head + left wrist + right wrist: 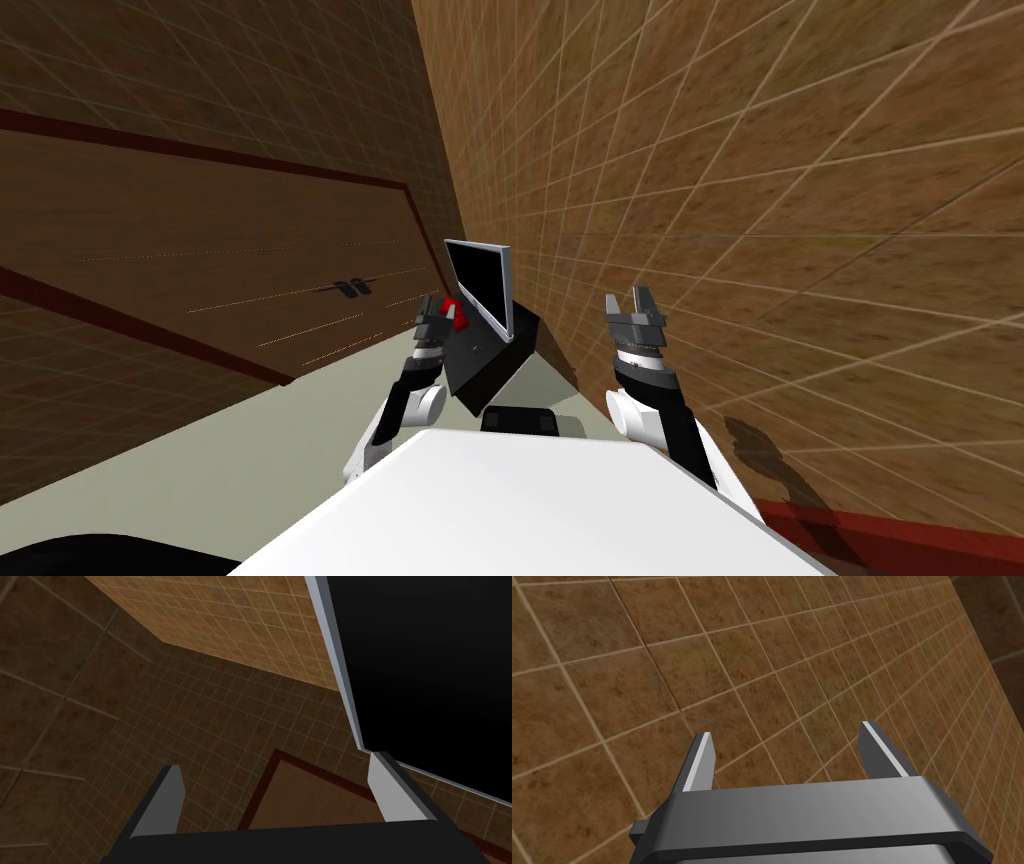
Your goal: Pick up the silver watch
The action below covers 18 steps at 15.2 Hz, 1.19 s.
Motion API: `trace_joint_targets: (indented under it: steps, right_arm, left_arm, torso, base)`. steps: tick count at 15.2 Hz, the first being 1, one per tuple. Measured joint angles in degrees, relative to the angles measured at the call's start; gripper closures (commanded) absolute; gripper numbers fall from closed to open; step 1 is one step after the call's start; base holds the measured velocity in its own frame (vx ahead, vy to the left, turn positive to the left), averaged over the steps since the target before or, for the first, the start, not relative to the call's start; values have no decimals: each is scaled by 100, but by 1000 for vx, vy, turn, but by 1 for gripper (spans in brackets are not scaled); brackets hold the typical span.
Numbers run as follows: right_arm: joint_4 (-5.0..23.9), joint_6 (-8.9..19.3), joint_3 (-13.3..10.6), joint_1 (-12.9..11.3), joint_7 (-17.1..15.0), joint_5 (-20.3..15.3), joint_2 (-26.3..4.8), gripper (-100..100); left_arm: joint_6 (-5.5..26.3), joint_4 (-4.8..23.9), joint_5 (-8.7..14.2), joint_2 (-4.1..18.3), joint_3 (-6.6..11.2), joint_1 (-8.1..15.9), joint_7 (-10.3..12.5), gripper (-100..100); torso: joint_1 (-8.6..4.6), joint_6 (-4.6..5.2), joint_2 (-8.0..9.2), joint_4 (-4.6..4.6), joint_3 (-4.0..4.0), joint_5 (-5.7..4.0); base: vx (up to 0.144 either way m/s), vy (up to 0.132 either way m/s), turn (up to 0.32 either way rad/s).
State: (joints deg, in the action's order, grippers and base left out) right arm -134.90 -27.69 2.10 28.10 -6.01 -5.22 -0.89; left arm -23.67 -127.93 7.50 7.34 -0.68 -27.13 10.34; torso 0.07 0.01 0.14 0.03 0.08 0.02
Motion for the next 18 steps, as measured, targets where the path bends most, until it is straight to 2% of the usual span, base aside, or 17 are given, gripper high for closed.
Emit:
trace_joint_targets:
  steps: [4, 9, 11, 18]
  right_arm:
    - [0, 0, 0, 0, 0, 0, 0, 0]
    - [0, 0, 0, 0, 0, 0, 0, 0]
    - [0, 0, 0, 0, 0, 0, 0, 0]
    - [0, 0, 0, 0, 0, 0, 0, 0]
  left_arm:
    - [364, 356, 77, 187, 199, 83, 112, -100]
    - [866, 718, 148, 286, 395, 196, 206, -100]
    - [1075, 792, 175, 309, 463, 206, 246, -100]
    - [1841, 1317, 269, 326, 744, 349, 364, -100]
  torso:
    - [-2, 0, 0, 0, 0, 0]
    - [-3, 0, -2, -1, -1, -1]
    - [-4, -1, -3, 0, -2, -1]
    - [-3, 0, -6, -1, -3, -1]
  base:
    - [-35, 3, -88]
    - [-28, 2, -74]
    - [-24, 1, -47]
    - [-20, 3, -80]
